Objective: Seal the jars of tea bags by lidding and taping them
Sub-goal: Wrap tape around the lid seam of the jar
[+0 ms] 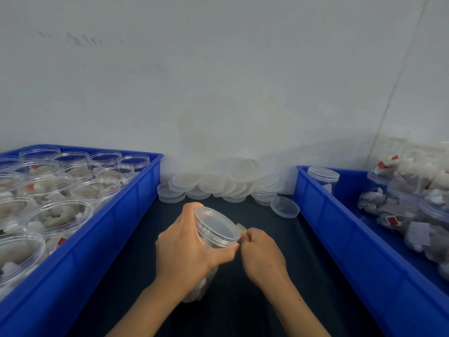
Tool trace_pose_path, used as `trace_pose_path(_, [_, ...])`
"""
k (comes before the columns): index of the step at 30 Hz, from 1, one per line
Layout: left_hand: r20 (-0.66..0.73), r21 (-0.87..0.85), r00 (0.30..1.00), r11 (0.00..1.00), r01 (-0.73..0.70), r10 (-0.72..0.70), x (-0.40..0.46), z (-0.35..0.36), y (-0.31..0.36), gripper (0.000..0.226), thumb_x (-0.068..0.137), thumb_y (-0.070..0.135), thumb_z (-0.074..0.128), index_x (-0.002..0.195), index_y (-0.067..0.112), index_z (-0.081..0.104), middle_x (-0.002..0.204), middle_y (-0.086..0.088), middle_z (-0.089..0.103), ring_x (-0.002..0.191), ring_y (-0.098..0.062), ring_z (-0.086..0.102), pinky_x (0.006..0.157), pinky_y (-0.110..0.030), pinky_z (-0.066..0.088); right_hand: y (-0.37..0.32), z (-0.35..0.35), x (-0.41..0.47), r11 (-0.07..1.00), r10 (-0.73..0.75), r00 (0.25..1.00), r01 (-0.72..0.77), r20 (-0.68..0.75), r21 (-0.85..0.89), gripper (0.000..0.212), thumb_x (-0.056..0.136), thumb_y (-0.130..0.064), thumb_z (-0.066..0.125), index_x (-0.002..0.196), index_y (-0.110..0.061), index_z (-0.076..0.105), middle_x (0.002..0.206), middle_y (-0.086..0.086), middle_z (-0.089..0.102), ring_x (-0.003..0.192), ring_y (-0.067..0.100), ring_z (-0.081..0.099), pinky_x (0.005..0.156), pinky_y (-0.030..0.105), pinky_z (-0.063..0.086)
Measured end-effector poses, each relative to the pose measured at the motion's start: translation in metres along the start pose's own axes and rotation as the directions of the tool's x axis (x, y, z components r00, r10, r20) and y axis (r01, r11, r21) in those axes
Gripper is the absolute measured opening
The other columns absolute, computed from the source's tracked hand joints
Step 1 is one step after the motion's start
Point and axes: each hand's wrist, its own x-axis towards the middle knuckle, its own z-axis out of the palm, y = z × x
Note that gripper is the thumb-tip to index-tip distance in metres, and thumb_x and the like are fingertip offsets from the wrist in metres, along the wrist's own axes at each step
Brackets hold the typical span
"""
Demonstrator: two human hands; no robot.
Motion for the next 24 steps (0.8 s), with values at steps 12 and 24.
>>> trace_pose_path(12, [0.029,0.019,0.997,0.997,-0.071,0.071,-0.002,-0.002,0.002,0.085,0.046,0.067,0.078,0.117,0.037,0.041,0.098,0.022,0.053,0.089,0.000,0.051,0.068,-0.010,0.028,-0.001,0.001,-0.003,1.000,-0.015,0.997,0.013,-0.072,-0.024,0.029,0.094,-0.027,0.037,0.066,-0.023,0.042,0.072,-0.005,0.052,0.068,0.016,0.049,0.062,0.032,0.038])
trace_pose_path(24, [0.118,-0.193,0.991,0.980,-0.044,0.067,-0.017,-0.010,0.012,0.076,0.045,0.062,0.081,0.111,0.040,0.049,0.096,0.019,0.066,0.091,0.000,0.062,0.080,-0.024,0.046,0.001,-0.002,0.008,0.995,-0.025,0.998,0.020,-0.054,-0.100,0.025,0.096,-0.033,0.040,0.079,-0.025,0.056,0.084,-0.007,0.060,0.077,0.015,0.057,0.072,0.032,0.044])
